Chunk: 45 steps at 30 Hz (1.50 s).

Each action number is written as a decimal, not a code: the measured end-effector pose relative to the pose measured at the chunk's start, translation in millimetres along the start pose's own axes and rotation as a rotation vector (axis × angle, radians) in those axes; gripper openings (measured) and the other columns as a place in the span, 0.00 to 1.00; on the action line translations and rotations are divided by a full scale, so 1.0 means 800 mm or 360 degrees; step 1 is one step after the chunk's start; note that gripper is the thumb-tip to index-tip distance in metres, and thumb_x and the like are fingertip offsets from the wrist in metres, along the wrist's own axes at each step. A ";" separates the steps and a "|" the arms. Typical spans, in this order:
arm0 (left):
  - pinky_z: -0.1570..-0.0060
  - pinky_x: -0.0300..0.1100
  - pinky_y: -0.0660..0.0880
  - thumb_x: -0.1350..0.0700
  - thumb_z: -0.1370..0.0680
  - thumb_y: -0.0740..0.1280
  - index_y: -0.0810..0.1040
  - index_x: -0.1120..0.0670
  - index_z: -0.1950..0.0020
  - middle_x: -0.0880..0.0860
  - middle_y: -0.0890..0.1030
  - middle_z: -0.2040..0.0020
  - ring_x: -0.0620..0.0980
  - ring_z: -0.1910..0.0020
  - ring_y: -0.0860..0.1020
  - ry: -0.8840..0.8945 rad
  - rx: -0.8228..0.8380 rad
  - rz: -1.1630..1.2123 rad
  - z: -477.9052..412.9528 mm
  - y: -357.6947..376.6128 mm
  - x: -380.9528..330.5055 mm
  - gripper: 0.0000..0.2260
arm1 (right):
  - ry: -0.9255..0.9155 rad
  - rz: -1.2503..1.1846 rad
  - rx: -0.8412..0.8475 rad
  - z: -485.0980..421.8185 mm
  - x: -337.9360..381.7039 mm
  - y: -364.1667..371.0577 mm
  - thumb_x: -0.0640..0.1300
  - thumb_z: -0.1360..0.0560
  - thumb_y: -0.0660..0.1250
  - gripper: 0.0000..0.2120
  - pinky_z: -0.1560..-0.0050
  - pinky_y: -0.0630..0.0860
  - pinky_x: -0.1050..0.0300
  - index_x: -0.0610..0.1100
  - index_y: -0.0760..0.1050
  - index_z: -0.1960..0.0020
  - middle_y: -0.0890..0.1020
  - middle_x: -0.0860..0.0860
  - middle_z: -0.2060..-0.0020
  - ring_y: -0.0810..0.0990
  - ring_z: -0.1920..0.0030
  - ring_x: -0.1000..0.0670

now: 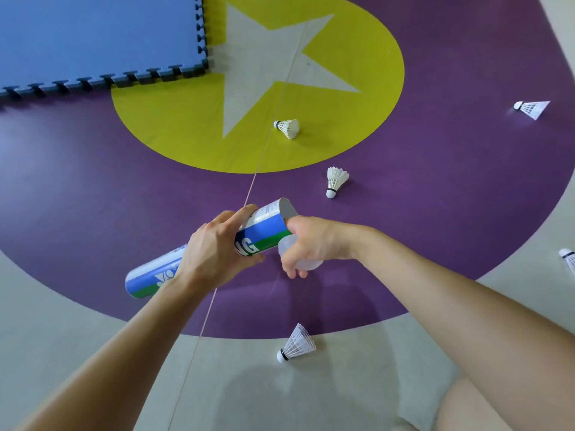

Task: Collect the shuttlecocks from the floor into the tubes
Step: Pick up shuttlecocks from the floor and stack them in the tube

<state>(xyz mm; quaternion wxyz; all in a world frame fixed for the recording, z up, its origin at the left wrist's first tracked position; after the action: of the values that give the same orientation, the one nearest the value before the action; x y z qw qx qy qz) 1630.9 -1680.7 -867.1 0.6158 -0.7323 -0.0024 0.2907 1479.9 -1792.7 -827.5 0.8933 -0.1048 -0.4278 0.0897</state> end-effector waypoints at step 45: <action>0.51 0.51 0.85 0.36 0.34 0.84 0.72 0.37 0.25 0.47 0.86 0.49 0.48 0.55 0.86 0.0010 0.0646 0.0021 -0.246 -0.029 -0.079 0.41 | 0.0539 0.0748 -0.1324 -0.183 -0.248 -0.271 0.43 0.20 0.67 0.21 0.39 0.79 0.45 0.45 0.74 0.27 0.77 0.47 0.30 0.77 0.34 0.40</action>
<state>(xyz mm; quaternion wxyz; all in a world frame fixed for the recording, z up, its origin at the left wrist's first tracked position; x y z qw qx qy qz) 1670.6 -1875.0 -804.9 0.7489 -0.5940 0.0631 0.2870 1487.2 -2067.3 -1007.3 0.7884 -0.5583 -0.2414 0.0921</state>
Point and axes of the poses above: each hand's wrist, its own z-axis away from the middle knuckle, its own y-axis out of the palm, x = y × z, the point moved 6 cm from there along -z, towards the middle knuckle
